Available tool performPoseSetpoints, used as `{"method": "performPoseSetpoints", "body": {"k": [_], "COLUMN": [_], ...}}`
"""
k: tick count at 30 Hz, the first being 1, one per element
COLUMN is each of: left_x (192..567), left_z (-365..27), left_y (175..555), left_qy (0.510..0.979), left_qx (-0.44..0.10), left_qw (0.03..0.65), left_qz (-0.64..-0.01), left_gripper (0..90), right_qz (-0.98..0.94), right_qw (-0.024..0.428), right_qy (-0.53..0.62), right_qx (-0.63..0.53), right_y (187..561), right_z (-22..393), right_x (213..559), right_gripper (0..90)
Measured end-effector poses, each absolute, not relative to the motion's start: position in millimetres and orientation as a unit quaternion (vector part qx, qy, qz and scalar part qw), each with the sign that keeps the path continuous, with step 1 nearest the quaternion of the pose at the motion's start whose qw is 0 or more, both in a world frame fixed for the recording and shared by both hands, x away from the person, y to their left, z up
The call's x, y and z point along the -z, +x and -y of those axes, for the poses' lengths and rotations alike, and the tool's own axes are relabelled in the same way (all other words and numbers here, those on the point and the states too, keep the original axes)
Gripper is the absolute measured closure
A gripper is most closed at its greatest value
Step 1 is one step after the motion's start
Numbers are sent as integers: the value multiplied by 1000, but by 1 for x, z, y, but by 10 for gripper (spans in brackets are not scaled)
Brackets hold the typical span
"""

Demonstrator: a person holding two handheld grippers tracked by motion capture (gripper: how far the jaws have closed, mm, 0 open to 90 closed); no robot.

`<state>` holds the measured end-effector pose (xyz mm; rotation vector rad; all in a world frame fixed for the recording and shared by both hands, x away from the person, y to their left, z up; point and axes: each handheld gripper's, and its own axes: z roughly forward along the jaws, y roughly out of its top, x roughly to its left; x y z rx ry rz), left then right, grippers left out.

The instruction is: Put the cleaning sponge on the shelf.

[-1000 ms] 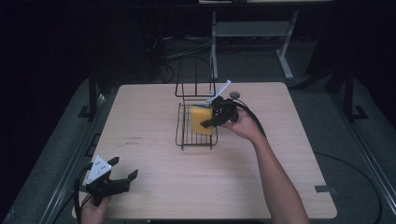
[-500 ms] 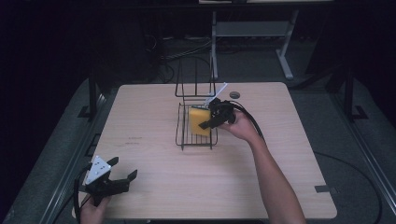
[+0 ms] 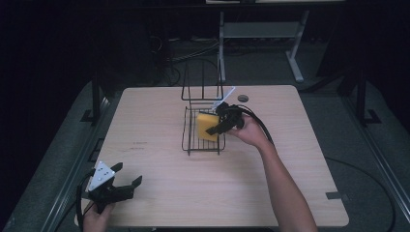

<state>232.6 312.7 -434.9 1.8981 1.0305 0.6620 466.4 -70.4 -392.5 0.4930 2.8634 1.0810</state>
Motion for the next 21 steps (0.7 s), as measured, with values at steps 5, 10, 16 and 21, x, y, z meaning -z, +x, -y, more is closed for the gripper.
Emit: {"method": "performPoseSetpoints", "body": {"k": [5, 10, 16, 21], "left_x": [435, 435, 435, 435], "left_z": [-313, -312, -311, -311], "left_y": [233, 233, 234, 234], "left_qy": [760, 762, 761, 760], "left_qx": [-265, -264, -263, -263], "left_qw": [427, 425, 426, 427], "left_qz": [-413, -412, -412, -413], "left_gripper": [138, 138, 138, 138], "right_qz": [-923, -923, -922, -921], "right_qw": [19, 17, 16, 15], "right_qy": [163, 162, 161, 161], "right_qx": [-347, -349, -353, -353], "right_y": [467, 467, 466, 465], "right_z": [72, 75, 77, 76], "right_x": [393, 394, 393, 391], "right_gripper": [494, 463, 432, 411]}}
